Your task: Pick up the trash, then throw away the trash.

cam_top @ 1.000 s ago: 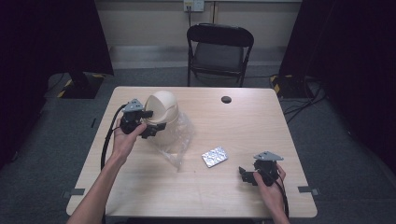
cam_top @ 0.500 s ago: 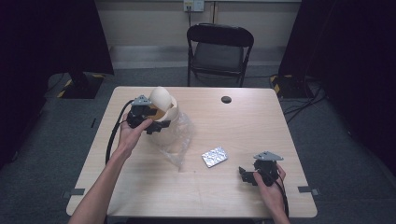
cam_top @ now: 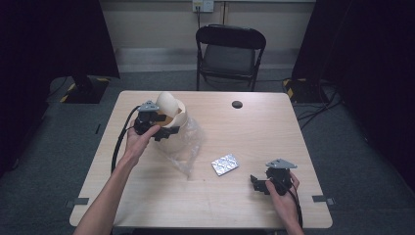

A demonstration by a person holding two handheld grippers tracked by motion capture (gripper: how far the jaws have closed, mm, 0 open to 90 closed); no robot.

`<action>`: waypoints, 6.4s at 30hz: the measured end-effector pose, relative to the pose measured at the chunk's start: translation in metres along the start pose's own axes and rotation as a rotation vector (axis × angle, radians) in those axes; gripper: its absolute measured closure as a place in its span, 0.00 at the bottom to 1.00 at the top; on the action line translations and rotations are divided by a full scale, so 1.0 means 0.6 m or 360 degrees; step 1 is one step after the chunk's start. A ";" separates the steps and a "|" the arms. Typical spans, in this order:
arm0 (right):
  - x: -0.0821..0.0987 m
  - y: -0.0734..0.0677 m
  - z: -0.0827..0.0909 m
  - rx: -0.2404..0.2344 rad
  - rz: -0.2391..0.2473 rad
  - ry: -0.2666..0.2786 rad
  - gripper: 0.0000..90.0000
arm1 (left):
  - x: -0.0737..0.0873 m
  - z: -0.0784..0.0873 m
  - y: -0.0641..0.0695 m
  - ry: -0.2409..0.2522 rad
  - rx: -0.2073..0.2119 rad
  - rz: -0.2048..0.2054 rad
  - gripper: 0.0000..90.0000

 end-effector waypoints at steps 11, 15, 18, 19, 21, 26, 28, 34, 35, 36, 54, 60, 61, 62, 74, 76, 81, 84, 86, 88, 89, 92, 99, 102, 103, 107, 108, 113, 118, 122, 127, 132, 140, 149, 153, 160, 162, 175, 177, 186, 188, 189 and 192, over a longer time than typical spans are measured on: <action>0.000 0.000 0.000 0.0000 0.0000 0.0000 0.10 | -0.009 0.040 0.019 0.0051 0.0011 -0.0029 0.20; 0.000 0.000 0.000 0.0000 0.0000 0.0000 0.10 | -0.009 0.058 0.036 0.0103 -0.0016 -0.0098 0.20; 0.000 0.000 0.000 0.0000 0.0001 0.0001 0.10 | 0.001 0.065 0.052 0.0073 0.0008 -0.0159 0.20; 0.000 0.000 0.000 0.0000 0.0000 0.0000 0.10 | 0.001 0.067 0.060 0.0097 0.0026 -0.0163 0.19; 0.000 0.000 0.000 0.0000 0.0000 0.0000 0.10 | 0.001 0.070 0.076 0.0125 0.0038 -0.0178 0.19; 0.000 0.000 0.000 0.0000 0.0000 0.0000 0.10 | 0.007 0.062 0.117 0.0149 0.0115 -0.0170 0.20; 0.000 0.000 0.000 0.0000 0.0000 0.0000 0.10 | 0.010 0.056 0.130 0.0154 0.0135 -0.0158 0.20; 0.000 0.000 0.000 -0.0001 0.0000 0.0000 0.10 | 0.029 0.011 0.178 0.0077 0.0228 -0.0149 0.21; 0.000 0.000 0.000 0.0000 0.0000 0.0000 0.10 | 0.036 -0.002 0.191 0.0030 0.0291 -0.0149 0.22; 0.000 0.000 0.000 0.0000 0.0000 0.0000 0.10 | 0.039 -0.010 0.198 0.0007 0.0309 -0.0156 0.22; 0.000 0.000 0.000 0.0000 0.0000 0.0001 0.11 | 0.100 -0.151 0.256 -0.0193 0.0387 -0.0174 0.20; 0.000 0.000 0.000 0.0000 0.0000 0.0001 0.11 | 0.108 -0.175 0.258 -0.0208 0.0408 -0.0153 0.20; 0.000 0.000 0.000 0.0000 0.0000 0.0001 0.10 | 0.112 -0.178 0.257 -0.0232 0.0409 -0.0149 0.20; 0.000 0.000 0.000 0.0000 0.0000 0.0000 0.10 | 0.113 -0.180 0.259 -0.0227 0.0424 -0.0131 0.20; 0.000 0.000 0.000 0.0000 0.0000 0.0001 0.11 | 0.132 -0.216 0.252 -0.0290 0.0417 -0.0138 0.20; 0.000 0.000 0.000 -0.0001 0.0000 0.0001 0.11 | 0.136 -0.223 0.253 -0.0308 0.0404 -0.0143 0.20; 0.000 0.000 0.000 -0.0001 0.0000 0.0001 0.10 | 0.136 -0.237 0.257 -0.0308 0.0368 -0.0186 0.21; 0.000 0.000 0.000 0.0000 0.0001 0.0001 0.10 | 0.137 -0.239 0.255 -0.0322 0.0333 -0.0229 0.23; 0.000 0.000 0.000 0.0000 0.0000 0.0001 0.11 | 0.139 -0.238 0.254 -0.0339 0.0267 -0.0358 0.29; 0.000 0.000 0.000 0.0000 0.0000 0.0001 0.11 | 0.140 -0.237 0.256 -0.0322 0.0271 -0.0336 0.34; 0.000 0.000 0.000 0.0000 0.0000 0.0002 0.11 | 0.140 -0.237 0.256 -0.0318 0.0273 -0.0335 0.34; 0.000 0.000 0.000 0.0000 0.0001 0.0002 0.11 | 0.140 -0.235 0.256 -0.0317 0.0271 -0.0337 0.34; 0.000 0.000 0.000 0.0000 0.0002 0.0003 0.11 | 0.141 -0.231 0.258 -0.0298 0.0312 -0.0285 0.38; 0.000 0.000 0.000 0.0000 0.0001 0.0002 0.11 | 0.138 -0.226 0.258 -0.0266 0.0323 -0.0267 0.38; 0.000 0.000 0.000 0.0000 0.0001 0.0002 0.11 | 0.137 -0.222 0.258 -0.0263 0.0321 -0.0268 0.38; 0.000 0.000 0.000 0.0000 0.0001 0.0002 0.11 | 0.127 -0.209 0.260 -0.0217 0.0348 -0.0266 0.38; 0.000 0.000 0.000 0.0000 0.0001 0.0002 0.11 | 0.125 -0.206 0.260 -0.0217 0.0347 -0.0268 0.38; 0.000 0.000 0.000 0.0000 0.0001 0.0002 0.11 | 0.114 -0.188 0.260 -0.0190 0.0352 -0.0271 0.38; 0.000 0.000 0.000 -0.0001 0.0000 0.0001 0.11 | 0.107 -0.174 0.260 -0.0163 0.0369 -0.0267 0.38; 0.000 0.000 0.000 -0.0001 0.0001 0.0001 0.11 | 0.098 -0.159 0.261 -0.0135 0.0380 -0.0255 0.38; 0.000 0.000 0.000 -0.0001 0.0000 0.0001 0.11 | 0.085 -0.135 0.259 -0.0078 0.0391 -0.0249 0.38; 0.000 0.000 0.000 -0.0001 0.0000 0.0001 0.11 | 0.082 -0.117 0.251 -0.0065 0.0380 -0.0247 0.38; 0.000 0.000 0.000 -0.0001 0.0001 0.0001 0.11 | 0.076 -0.093 0.243 -0.0032 0.0365 -0.0241 0.38; 0.000 0.000 0.000 -0.0001 0.0001 0.0001 0.11 | 0.065 -0.054 0.228 0.0042 0.0333 -0.0213 0.38; 0.000 0.000 0.000 -0.0001 0.0000 0.0001 0.11 | 0.062 -0.037 0.217 0.0069 0.0313 -0.0193 0.38; 0.000 0.000 0.000 -0.0001 0.0001 0.0001 0.11 | 0.059 -0.006 0.192 0.0094 0.0253 -0.0184 0.38; 0.000 0.000 0.000 0.0000 0.0001 0.0001 0.11 | 0.060 0.000 0.187 0.0091 0.0240 -0.0180 0.38; 0.000 0.000 0.000 -0.0001 0.0000 0.0001 0.11 | 0.059 0.044 0.155 0.0139 0.0187 -0.0154 0.38; 0.000 0.000 0.000 -0.0001 0.0000 0.0001 0.11 | 0.060 0.051 0.150 0.0149 0.0186 -0.0146 0.38; 0.000 0.000 0.000 -0.0001 0.0000 0.0001 0.11 | 0.055 0.090 0.119 0.0188 0.0124 -0.0126 0.38; 0.000 0.000 0.000 -0.0001 0.0000 0.0001 0.11 | 0.054 0.097 0.115 0.0185 0.0109 -0.0128 0.38; 0.000 0.000 0.000 -0.0001 0.0001 0.0001 0.11 | 0.053 0.099 0.112 0.0186 0.0100 -0.0134 0.38; 0.000 0.000 0.000 0.0000 0.0001 0.0001 0.11 | 0.051 0.110 0.105 0.0204 0.0087 -0.0129 0.38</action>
Point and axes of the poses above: each handheld gripper's, and its own axes: z roughly backward along the jaws, x roughly out of its underside, y roughly to its right, the point moved 10 cm from there along -z, roughly forward along the jaws, and after that the axes turned 5 degrees about x, right-handed, at the moved point
